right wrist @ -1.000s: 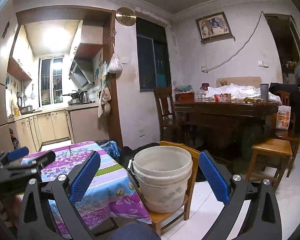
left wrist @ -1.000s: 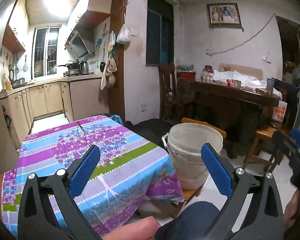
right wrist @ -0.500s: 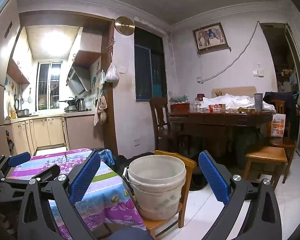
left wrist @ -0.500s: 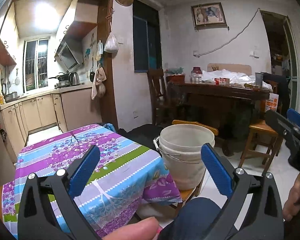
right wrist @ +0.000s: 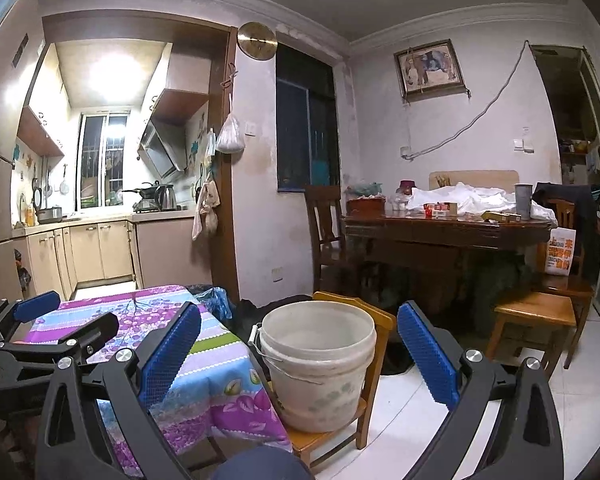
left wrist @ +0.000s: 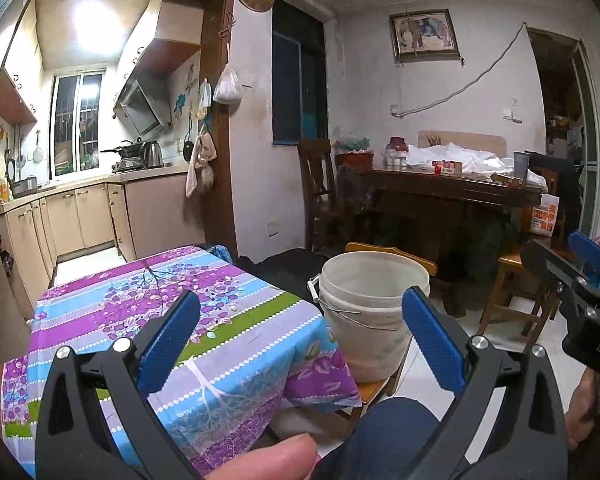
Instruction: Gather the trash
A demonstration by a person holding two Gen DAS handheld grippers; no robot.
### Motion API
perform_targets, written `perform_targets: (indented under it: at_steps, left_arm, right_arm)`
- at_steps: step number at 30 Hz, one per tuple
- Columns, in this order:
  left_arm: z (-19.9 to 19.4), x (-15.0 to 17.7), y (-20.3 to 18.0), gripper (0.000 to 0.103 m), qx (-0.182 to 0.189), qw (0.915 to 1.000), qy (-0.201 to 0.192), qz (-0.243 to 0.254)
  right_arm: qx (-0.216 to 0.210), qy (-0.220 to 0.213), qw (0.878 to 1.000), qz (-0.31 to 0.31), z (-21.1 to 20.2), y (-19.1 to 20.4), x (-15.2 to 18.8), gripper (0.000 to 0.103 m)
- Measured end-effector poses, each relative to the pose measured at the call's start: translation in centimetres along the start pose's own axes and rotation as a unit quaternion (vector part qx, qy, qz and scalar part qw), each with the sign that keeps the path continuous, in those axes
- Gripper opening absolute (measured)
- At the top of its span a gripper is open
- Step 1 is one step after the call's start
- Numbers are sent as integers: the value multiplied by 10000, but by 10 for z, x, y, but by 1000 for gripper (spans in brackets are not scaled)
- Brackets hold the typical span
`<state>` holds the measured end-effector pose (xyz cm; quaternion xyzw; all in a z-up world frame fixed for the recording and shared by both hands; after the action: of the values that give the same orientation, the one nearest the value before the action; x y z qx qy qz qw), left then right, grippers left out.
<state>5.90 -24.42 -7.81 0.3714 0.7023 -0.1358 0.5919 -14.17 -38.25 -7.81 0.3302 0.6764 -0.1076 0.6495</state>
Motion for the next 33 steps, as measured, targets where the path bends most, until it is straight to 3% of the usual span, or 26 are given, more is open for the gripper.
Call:
perform_targets:
  at_steps: [33]
  left_arm:
    - [4, 9, 2, 97, 84, 9999, 119, -91]
  right_arm:
    - [-84, 132, 9999, -71, 11, 3, 11, 98]
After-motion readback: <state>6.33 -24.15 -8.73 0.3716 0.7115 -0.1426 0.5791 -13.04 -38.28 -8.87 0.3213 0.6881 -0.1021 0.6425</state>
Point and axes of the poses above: each gripper's, at about its wrist camera, not at the fingertips, and z roughly the way its jaws point, y to its left, x to its underside, the point moved 9 cm from there along z, roughly the way its jaws point, and after that the axes turned 13 degrees about z, right-handed, at the moved point
